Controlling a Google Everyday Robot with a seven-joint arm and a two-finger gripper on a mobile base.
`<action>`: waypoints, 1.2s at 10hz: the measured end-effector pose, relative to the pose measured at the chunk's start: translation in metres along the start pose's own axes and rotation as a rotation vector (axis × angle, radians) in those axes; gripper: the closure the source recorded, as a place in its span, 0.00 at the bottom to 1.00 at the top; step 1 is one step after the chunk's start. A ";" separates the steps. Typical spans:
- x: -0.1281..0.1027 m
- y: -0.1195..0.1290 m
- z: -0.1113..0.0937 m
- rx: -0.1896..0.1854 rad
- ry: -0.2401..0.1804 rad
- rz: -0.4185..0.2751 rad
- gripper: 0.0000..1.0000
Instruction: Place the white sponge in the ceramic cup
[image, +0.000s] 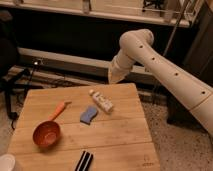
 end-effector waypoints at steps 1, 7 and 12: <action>0.000 0.000 0.000 0.000 0.000 0.000 0.95; 0.000 0.000 0.000 0.000 0.000 0.000 0.95; -0.016 -0.031 0.008 0.062 -0.055 -0.070 0.76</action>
